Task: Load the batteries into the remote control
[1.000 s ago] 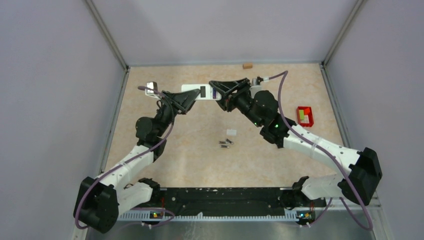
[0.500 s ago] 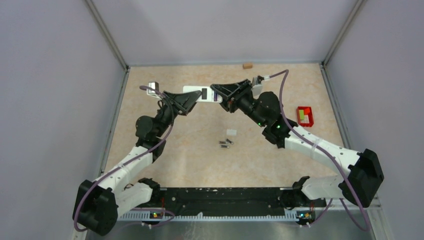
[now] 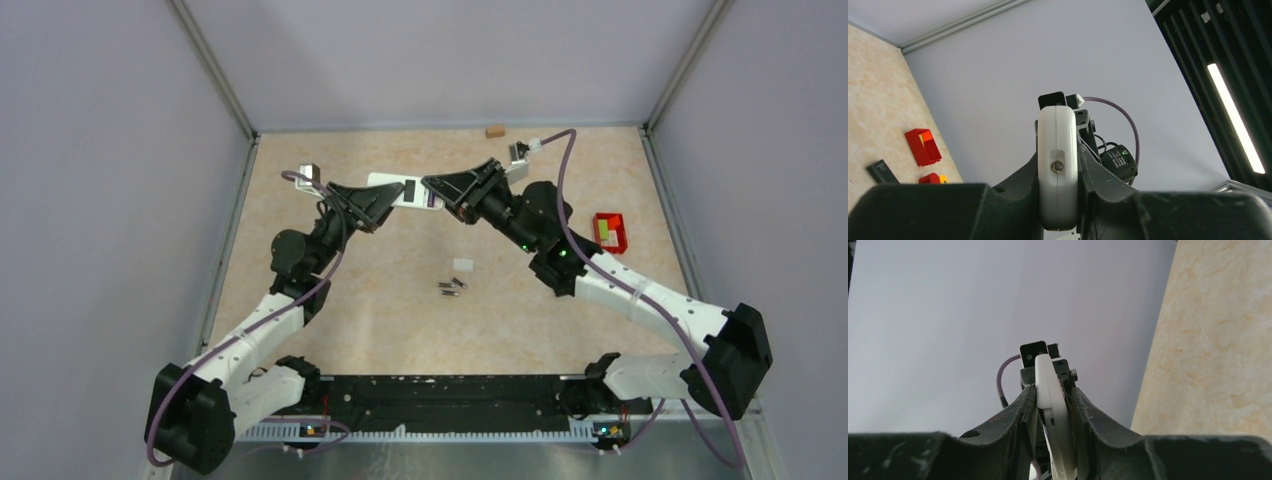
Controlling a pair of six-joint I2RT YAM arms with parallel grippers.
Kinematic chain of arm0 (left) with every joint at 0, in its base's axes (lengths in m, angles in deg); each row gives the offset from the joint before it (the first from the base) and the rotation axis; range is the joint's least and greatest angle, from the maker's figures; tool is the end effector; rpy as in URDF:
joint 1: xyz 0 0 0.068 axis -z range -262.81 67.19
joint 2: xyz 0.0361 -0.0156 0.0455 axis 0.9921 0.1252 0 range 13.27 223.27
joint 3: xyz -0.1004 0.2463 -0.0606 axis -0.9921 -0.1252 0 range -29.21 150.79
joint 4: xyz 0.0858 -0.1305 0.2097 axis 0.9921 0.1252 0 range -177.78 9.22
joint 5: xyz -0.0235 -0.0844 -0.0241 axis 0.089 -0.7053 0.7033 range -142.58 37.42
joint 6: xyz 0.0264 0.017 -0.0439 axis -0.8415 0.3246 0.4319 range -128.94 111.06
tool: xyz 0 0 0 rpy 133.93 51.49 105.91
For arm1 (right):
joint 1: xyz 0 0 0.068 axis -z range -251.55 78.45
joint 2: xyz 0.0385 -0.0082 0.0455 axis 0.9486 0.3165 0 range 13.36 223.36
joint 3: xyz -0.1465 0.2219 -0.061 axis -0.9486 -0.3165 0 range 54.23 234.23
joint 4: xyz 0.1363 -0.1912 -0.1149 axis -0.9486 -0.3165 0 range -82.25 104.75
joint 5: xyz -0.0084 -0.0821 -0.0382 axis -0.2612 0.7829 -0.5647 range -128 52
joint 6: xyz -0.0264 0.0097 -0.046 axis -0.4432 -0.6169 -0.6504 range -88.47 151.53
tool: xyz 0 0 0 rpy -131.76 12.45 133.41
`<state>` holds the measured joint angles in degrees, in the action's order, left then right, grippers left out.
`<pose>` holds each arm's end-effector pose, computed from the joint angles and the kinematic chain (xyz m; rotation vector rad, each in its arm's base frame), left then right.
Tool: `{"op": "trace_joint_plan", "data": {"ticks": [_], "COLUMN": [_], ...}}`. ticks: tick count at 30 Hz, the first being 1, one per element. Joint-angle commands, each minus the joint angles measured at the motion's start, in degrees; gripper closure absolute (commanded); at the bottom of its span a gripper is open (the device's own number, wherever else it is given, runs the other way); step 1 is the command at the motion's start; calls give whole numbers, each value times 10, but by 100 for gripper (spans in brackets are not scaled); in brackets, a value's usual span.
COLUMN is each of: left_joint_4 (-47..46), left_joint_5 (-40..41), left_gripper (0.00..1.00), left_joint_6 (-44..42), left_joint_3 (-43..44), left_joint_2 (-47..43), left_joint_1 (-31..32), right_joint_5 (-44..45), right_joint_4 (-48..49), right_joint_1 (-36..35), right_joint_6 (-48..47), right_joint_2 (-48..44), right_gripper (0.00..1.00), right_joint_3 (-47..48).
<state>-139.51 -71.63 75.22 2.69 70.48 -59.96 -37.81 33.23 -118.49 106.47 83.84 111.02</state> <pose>0.1988 -0.0964 0.3327 -0.3593 1.2949 -1.8120 0.2003 0.2141 0.3719 0.4256 1.6938 1.6583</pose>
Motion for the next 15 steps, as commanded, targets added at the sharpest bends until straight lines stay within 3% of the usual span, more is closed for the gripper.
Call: {"op": "trace_joint_plan", "data": {"ticks": [1,7,12,15], "left_joint_4": [-120,-109,-55,-7], "left_joint_5": [20,-13,-11,-4], "left_gripper": [100,100,100,100], "left_joint_6": [73,138,79,29], "left_joint_3": [48,58,53,46], "left_joint_2": [-2,9,-10,-30], "left_joint_1": [-4,-5,-6,-5], "right_joint_5": [-35,-23,-36,-50], "right_joint_4": [-64,-67,-56,-31], "right_joint_1": [-6,-6,6,15], "right_joint_6": [-96,-156,-142,-126], "right_joint_2": [10,17,10,0], "right_gripper": [71,49,37,26], "right_joint_3": [-2,24,38,30]}}
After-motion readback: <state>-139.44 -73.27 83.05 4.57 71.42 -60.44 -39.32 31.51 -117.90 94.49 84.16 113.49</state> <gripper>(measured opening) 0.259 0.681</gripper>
